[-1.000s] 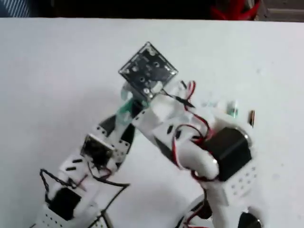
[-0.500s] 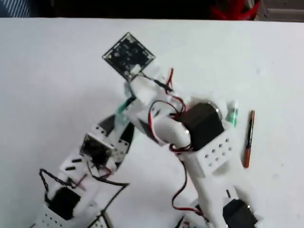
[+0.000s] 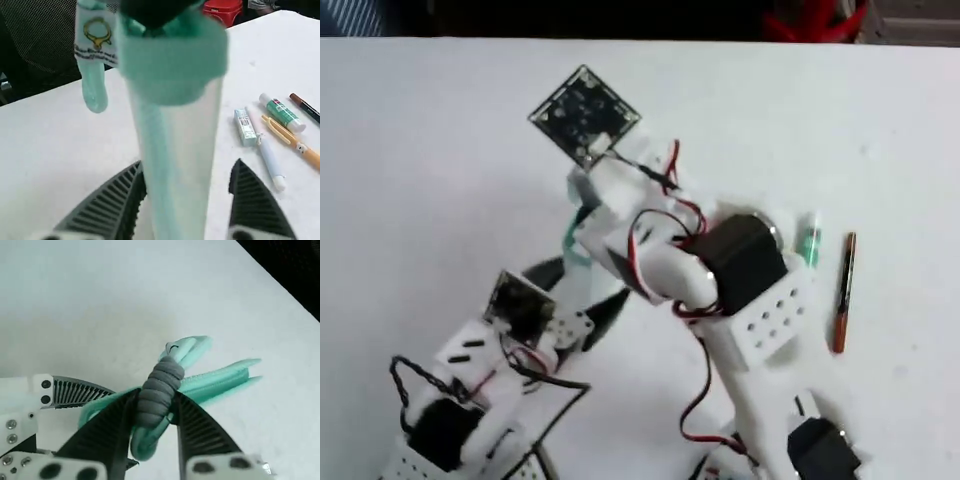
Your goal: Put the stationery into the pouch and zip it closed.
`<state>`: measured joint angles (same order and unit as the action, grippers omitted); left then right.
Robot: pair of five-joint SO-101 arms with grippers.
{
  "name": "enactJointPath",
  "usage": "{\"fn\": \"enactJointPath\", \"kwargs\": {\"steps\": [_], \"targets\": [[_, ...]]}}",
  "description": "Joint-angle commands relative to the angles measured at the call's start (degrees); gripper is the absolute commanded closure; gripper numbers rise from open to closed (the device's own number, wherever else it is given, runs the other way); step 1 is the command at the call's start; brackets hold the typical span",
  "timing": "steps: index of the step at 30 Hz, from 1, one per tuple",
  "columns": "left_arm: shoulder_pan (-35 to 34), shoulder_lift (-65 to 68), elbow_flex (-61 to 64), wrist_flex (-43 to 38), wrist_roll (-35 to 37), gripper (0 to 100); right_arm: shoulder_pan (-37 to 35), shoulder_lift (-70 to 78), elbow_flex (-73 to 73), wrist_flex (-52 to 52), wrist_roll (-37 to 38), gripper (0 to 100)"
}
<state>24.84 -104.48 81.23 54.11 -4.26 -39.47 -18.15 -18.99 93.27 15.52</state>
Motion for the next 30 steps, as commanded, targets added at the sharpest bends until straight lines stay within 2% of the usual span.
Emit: {"fn": "enactJointPath", "kwargs": {"steps": [1, 4, 7, 13, 30], "targets": [[1.27, -0.22, -3.43, 0.26, 0.44, 88, 0.57, 0.75, -0.79, -1.27, -0.18, 98.1], [1.45, -0.22, -3.43, 0.18, 0.35, 99, 0.75, 0.84, -0.79, -1.71, -0.18, 98.1], [1.63, -0.22, -3.43, 0.18, 0.35, 95, 1.10, 0.84, -0.79, -3.21, -0.18, 98.1], [1.71, -0.22, -3.43, 0.18, 0.35, 98, 1.54, 0.84, -0.70, -6.64, -0.09, 98.1], [1.71, -0.22, -3.08, 0.35, 0.35, 98, 15.52, 9.98, -0.70, -17.80, -0.09, 98.1]]}}
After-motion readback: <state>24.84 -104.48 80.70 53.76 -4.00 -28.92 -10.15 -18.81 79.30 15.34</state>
